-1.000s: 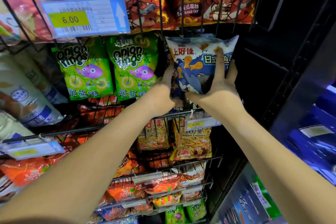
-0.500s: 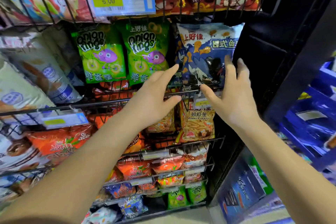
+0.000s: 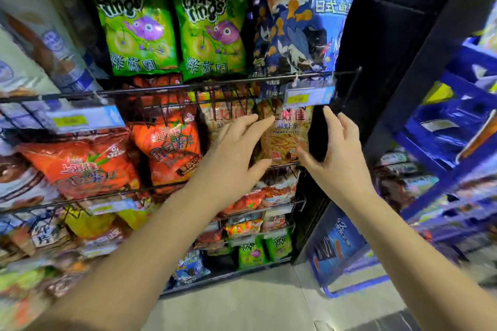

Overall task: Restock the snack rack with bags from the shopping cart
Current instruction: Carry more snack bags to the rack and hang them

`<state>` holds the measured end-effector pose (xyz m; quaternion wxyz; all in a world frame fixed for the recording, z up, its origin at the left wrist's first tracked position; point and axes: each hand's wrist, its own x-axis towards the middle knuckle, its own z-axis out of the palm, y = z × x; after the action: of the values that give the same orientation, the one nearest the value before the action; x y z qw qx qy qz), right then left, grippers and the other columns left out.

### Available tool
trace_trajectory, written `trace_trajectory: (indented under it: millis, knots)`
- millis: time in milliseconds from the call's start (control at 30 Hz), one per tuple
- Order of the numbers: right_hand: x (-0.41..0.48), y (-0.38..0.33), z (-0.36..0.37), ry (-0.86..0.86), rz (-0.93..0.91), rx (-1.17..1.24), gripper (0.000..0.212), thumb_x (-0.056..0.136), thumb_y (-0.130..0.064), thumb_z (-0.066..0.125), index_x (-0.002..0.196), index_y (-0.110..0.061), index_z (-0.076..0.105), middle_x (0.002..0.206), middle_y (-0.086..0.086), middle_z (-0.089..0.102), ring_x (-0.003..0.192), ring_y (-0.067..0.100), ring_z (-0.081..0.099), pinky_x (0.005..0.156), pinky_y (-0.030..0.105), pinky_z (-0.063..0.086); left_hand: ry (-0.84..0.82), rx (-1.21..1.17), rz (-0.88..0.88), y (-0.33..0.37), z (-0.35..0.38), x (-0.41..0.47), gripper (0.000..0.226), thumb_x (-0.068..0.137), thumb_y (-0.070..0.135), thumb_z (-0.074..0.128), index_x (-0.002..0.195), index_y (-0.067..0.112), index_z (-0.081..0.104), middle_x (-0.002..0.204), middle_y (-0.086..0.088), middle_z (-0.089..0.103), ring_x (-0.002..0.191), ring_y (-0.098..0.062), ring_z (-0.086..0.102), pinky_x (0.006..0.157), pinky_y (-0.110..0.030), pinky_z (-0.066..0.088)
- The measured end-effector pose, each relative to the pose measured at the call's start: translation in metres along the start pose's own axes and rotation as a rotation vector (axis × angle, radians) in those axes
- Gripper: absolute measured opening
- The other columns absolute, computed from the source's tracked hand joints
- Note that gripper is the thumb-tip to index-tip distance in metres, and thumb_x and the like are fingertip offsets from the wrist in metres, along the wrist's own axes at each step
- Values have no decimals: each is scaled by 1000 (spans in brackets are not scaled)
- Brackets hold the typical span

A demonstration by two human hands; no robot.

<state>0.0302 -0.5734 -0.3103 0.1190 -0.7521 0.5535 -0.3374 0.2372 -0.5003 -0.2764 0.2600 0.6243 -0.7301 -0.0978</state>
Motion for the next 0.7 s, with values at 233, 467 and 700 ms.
trace_trajectory:
  millis: [233, 467, 700]
  knots:
    - [20, 46, 38, -67, 10, 46, 95, 91, -43, 74, 162, -25, 14, 160, 7, 27, 144, 25, 38, 112, 39, 40, -67, 30, -131, -19, 67, 39, 77, 101, 40, 63, 162, 43, 16, 166, 10, 19, 154, -17, 16, 120, -42, 30]
    - [52, 87, 72, -129, 8, 105, 99, 92, -43, 72, 163, -30, 4, 160, 8, 26, 141, 29, 44, 106, 39, 45, -63, 78, -353, -41, 123, 83, 83, 96, 49, 66, 160, 26, 18, 150, -11, 38, 131, -30, 49, 97, -35, 45]
    - [81, 105, 97, -240, 133, 69, 99, 94, -44, 69, 163, -22, 1, 164, 7, 22, 145, 30, 36, 106, 36, 41, -84, -60, -583, -63, 152, 125, 83, 99, 46, 64, 147, -16, 35, 64, -8, 53, 49, -17, 49, 40, -23, 27]
